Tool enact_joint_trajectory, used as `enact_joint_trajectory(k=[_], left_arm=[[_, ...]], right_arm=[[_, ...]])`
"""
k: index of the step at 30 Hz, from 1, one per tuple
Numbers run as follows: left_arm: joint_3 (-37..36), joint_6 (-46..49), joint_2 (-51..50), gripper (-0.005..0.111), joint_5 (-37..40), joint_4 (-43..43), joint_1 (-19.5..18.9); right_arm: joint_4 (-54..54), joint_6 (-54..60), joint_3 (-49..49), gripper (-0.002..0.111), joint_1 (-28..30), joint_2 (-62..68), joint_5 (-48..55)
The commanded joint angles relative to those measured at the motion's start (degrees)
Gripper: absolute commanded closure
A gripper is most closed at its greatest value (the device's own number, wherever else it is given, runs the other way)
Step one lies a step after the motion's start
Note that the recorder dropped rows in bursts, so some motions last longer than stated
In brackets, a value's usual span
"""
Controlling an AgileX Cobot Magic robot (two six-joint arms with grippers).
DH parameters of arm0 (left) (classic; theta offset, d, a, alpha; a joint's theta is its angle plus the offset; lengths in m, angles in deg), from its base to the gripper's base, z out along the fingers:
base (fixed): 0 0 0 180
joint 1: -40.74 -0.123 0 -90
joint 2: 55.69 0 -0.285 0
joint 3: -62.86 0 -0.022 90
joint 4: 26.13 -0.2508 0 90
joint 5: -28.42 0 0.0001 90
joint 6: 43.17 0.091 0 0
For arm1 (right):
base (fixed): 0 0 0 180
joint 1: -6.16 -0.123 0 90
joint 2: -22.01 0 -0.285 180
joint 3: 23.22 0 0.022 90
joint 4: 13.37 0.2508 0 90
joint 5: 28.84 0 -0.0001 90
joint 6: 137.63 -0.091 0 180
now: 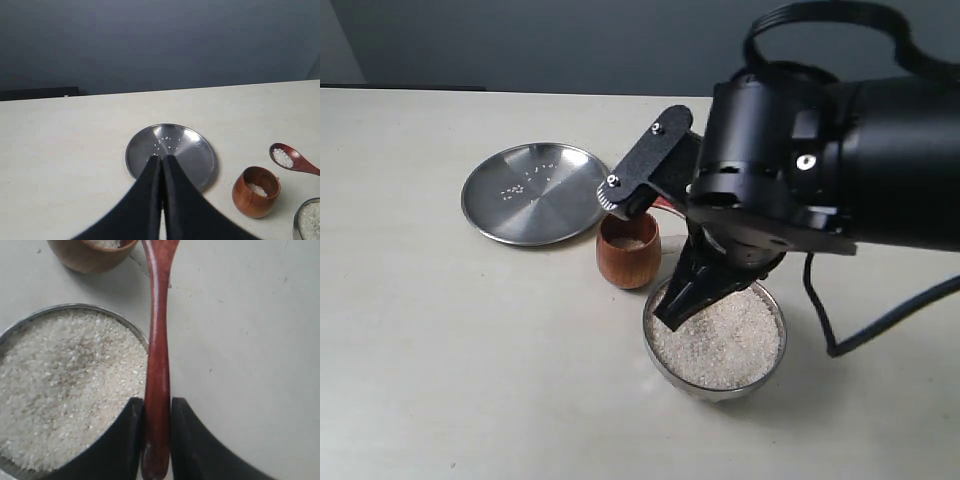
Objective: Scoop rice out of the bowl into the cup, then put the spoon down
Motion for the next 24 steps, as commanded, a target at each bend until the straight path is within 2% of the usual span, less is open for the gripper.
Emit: enact_joint_trajectory(k=[1, 8, 24], left_arm=[[0.44, 0.01, -0.04, 0.106, -0.39, 0.07, -0.21], [0.44, 0.01, -0.04, 0.106, -0.39, 0.07, -0.21], [0.44, 0.01, -0.04, 0.106, -0.39, 0.07, -0.21]], right_arm=[[-4.70, 0.65, 1.66, 0.109, 0.41, 3.65, 1.43], [-10.76, 0.65, 1.76, 0.109, 0.41, 8.15, 4.14], [-12.04, 3.69, 1.76, 0.109, 0.08, 8.72, 4.16]])
